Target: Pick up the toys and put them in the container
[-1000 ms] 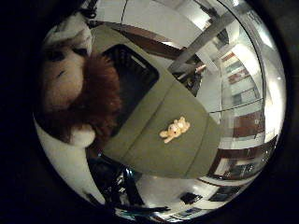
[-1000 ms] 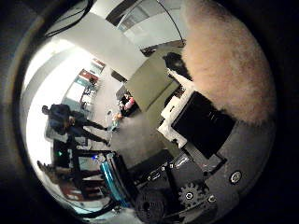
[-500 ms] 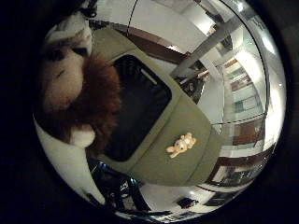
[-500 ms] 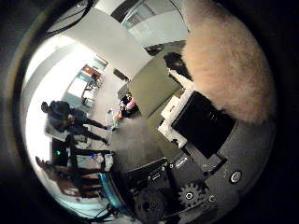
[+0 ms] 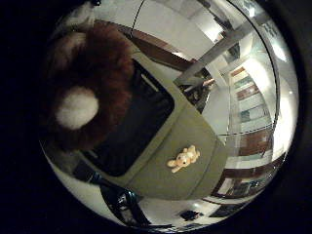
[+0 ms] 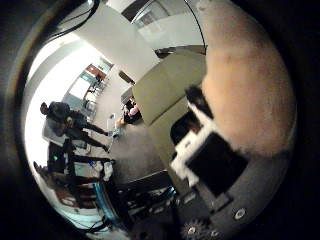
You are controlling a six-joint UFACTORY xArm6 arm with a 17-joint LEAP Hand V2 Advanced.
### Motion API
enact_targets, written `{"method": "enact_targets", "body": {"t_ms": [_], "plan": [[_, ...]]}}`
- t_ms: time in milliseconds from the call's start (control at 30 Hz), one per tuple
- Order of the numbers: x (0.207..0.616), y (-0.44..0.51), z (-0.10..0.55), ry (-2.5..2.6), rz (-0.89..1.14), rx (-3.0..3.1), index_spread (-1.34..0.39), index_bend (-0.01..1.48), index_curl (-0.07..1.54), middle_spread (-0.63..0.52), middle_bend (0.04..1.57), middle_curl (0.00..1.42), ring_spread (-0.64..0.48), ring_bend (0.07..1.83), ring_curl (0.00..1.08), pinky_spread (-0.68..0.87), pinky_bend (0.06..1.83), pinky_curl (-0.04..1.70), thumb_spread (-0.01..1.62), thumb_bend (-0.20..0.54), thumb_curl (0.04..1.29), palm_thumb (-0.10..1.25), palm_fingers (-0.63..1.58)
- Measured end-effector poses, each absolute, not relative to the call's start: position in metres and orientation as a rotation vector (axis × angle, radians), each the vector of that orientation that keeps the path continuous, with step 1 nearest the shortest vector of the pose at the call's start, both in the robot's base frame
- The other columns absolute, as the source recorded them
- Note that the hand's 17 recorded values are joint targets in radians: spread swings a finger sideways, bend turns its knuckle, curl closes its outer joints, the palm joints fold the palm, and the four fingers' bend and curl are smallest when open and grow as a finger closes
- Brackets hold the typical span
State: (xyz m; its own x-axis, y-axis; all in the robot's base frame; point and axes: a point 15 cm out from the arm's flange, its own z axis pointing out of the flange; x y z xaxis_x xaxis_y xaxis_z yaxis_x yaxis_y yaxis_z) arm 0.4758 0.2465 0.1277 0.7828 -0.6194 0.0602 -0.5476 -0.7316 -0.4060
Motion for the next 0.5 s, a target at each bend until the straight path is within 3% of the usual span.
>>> {"method": "enact_targets", "body": {"t_ms": [100, 200, 500], "plan": [[0.471, 0.252, 0.126, 0.867, -0.256, -2.618, -0.46, 0.37, 0.63, -0.13, 0.44, 0.52, -0.17, 0.72, 0.50, 0.07, 0.82, 0.50, 1.12, -0.024, 0.46, 0.75, 0.07], [0.466, 0.261, 0.126, 0.841, -0.248, -2.627, -0.46, 0.33, 0.56, -0.10, 0.40, 0.48, -0.13, 0.65, 0.45, 0.18, 0.75, 0.45, 1.12, -0.023, 0.45, 0.73, 0.10], [0.467, 0.260, 0.129, 0.841, -0.253, -2.623, -0.44, 0.23, 0.43, -0.08, 0.27, 0.38, -0.10, 0.53, 0.34, 0.29, 0.63, 0.30, 1.12, -0.020, 0.43, 0.70, 0.23]]}}
